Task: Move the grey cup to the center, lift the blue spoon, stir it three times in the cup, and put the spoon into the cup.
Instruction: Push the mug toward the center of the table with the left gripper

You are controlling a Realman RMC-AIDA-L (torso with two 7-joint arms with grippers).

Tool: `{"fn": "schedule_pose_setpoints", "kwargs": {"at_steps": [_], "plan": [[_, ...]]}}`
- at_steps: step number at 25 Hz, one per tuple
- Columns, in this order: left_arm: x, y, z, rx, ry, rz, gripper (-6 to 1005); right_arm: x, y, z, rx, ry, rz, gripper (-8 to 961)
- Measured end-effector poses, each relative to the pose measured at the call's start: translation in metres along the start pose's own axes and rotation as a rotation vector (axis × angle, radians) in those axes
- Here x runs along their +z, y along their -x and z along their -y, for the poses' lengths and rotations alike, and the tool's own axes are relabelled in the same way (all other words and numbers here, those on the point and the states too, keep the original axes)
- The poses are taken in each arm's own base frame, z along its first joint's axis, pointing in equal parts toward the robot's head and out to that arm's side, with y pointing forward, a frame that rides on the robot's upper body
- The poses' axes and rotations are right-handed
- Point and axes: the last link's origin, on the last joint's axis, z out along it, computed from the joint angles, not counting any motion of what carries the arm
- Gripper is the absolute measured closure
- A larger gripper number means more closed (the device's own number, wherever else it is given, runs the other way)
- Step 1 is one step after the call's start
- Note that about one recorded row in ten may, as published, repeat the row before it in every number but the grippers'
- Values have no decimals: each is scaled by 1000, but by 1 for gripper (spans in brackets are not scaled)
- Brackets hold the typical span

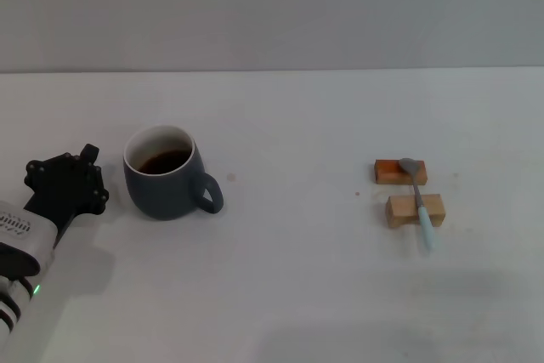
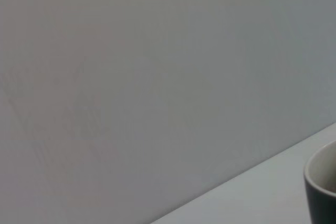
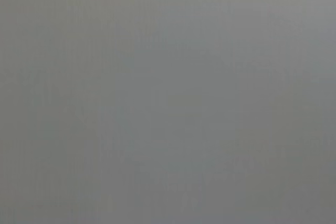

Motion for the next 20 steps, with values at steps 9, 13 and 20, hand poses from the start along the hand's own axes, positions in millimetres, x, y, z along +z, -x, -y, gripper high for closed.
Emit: {"fn": "schedule_pose_setpoints", "kwargs": {"at_steps": [9,13,20], "plan": [[1,-5,-13,0,49,-21,1001,-1,1,-2,4,11,8,246],[1,-7,-17,-2,64,-27,1001,-1,1,-2,5,11,7,245],[1,-13,-31,1,106,-53,1001,-4,1,-3,8,16,1,246]]}}
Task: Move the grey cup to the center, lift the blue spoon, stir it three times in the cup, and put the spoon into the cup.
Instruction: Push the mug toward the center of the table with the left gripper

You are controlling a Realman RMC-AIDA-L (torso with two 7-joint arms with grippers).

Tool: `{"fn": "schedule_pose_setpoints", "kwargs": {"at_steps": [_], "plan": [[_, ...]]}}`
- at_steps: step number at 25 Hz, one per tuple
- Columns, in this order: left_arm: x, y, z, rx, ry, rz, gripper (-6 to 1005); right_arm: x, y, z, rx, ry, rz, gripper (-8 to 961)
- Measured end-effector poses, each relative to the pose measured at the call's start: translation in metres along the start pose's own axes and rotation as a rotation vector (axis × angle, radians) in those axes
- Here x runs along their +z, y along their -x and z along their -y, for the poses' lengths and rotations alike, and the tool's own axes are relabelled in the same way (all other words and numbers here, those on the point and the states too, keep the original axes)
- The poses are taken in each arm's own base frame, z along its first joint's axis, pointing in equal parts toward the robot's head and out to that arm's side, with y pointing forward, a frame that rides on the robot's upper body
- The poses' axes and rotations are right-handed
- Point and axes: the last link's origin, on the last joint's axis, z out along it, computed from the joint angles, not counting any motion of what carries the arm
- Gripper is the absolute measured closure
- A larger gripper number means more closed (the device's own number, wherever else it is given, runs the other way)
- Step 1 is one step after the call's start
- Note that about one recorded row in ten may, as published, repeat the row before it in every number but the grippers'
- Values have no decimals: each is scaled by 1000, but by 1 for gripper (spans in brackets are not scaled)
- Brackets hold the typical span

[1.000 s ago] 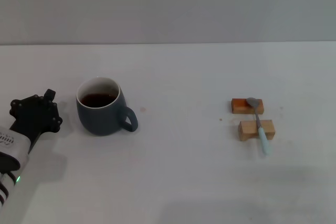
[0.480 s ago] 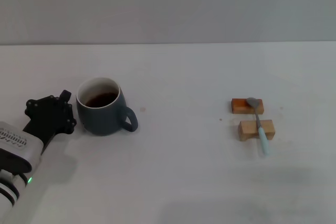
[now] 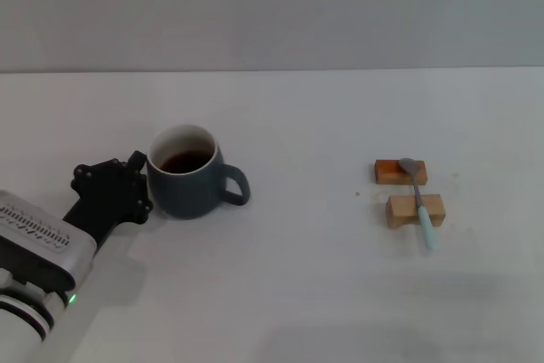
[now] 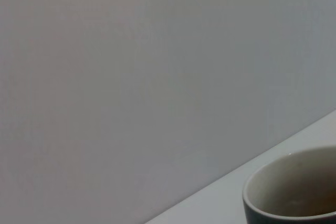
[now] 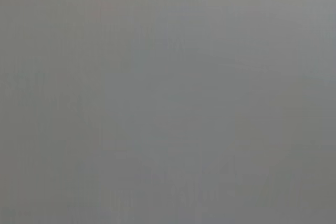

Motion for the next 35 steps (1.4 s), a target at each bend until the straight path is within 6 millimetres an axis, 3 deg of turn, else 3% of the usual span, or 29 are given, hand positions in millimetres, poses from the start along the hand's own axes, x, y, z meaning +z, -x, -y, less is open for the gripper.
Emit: {"fn": "schedule_pose_setpoints", "kwargs": {"at_steps": [21,30,35], "plan": [[5,-19,-34,-33,113,-63,1001,-1,-1,-3,8,14,-5,245],[5,-21,-37,-43,117,-68,1001,-1,-1,-3,7,14,-8,246],[-4,-13,-24,-72,43,-62,1001,-1,-2,-3,6,15,-15,245]]}}
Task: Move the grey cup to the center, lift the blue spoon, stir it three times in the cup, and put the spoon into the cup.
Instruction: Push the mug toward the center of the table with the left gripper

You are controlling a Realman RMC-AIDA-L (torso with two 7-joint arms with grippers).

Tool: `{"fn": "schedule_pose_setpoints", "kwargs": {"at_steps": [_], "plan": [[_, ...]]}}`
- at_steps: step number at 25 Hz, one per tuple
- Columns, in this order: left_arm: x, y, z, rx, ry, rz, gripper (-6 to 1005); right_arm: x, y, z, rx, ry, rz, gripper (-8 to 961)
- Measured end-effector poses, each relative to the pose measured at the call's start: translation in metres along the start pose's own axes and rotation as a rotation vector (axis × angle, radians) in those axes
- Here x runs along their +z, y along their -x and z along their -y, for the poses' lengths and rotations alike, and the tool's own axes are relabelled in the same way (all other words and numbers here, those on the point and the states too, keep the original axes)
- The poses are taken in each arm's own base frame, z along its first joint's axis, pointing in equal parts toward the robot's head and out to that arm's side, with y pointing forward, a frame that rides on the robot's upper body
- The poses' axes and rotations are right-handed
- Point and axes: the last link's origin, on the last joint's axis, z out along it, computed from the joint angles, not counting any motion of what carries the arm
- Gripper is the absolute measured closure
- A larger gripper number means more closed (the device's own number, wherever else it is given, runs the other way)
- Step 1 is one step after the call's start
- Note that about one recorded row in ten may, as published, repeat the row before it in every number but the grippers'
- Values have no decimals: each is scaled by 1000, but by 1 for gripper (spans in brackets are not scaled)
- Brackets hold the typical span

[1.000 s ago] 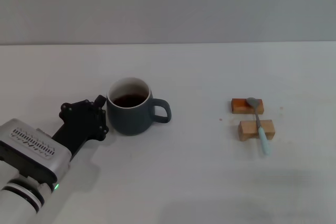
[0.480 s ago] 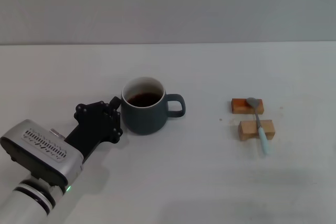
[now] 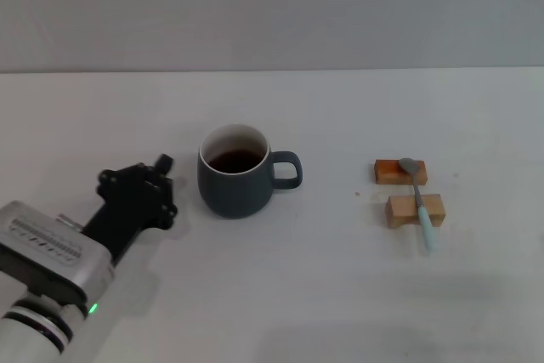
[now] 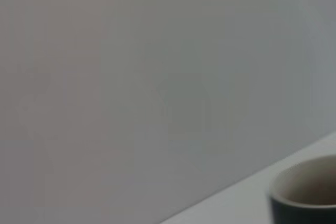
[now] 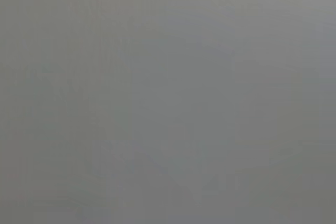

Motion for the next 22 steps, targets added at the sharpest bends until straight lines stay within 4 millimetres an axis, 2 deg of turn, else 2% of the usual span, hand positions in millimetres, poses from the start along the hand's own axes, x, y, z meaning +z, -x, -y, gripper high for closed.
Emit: {"fn": "schedule_pose_setpoints", "kwargs": {"at_steps": [4,8,22], "plan": [[-2,2,9,-13,-45,4,1001,2,0,0,-1,4,2,245],[-1,1,9,-11,-43,2,1001,2,0,0,-1,6,3,245],[6,-9,-10,-22,27,-27,1001,1,1,1,-2,2,7,246]]}}
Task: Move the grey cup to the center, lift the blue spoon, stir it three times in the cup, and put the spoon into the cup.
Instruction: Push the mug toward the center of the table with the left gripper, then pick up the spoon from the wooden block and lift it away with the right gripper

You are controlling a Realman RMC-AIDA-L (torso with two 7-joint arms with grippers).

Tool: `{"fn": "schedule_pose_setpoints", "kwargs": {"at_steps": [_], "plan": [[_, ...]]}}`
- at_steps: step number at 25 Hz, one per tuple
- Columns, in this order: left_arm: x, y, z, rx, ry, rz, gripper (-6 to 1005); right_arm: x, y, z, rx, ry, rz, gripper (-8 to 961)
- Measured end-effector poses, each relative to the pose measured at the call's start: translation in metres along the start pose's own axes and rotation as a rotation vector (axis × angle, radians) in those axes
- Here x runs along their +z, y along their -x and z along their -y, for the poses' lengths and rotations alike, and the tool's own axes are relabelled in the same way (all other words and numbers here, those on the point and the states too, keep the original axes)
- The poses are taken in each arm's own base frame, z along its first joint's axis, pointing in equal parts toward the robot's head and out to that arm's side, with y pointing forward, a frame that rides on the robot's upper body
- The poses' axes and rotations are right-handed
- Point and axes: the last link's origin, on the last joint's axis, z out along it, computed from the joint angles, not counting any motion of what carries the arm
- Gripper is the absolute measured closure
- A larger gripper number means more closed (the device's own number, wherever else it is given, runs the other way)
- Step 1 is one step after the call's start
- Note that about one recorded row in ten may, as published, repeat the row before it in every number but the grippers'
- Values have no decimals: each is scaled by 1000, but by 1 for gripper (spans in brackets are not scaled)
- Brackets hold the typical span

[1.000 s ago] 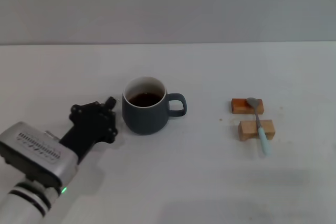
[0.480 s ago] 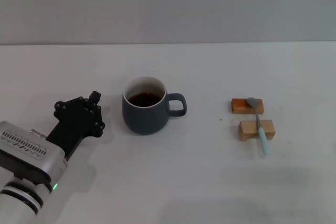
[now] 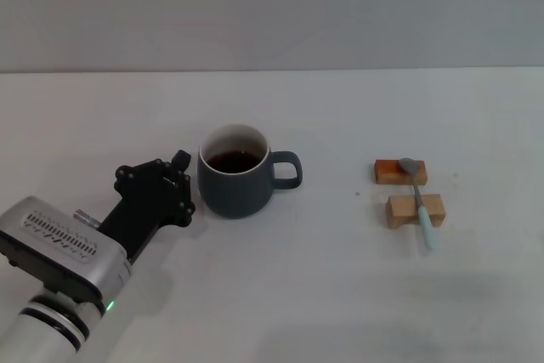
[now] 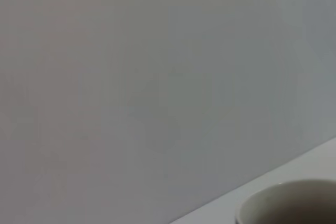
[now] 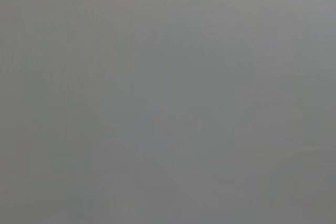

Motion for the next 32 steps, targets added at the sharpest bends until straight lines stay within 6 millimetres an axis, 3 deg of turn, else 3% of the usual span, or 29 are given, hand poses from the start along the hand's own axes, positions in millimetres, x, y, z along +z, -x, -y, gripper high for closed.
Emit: {"fn": "schedule_pose_setpoints", "kwargs": {"at_steps": [6,8,15,19,21,22,26,27,30,32], "plan": [[0,-1,-6,-4,21,-5,1001,1,0,-1,3,3,2,246],[0,-4,-17,-10,60,-15,1001,2,0,-1,3,3,1,246],[-1,-4,-19,-6,67,-15,1001,1,-1,-2,3,5,-6,246],[-11,5,0,-21,-21,14,1001,-4,-4,-8,23,24,-38,246],[-11,5,0,-21,-21,14,1001,-5,-6,-10,32,29,-53,246],[-38,15,28,-74,-211,15,1001,-6,-11,-14,49,36,-88,246],[-49,16,36,-85,-268,-4,1001,-8,-18,-21,63,68,-144,246],[-68,15,48,-151,-360,-55,1001,-9,-22,-27,68,106,-174,246],[-78,16,55,-212,-399,-82,1001,-10,-25,-30,72,133,-196,245],[-96,24,72,-337,-449,-109,1001,-12,-30,-37,79,169,-233,245]]}}
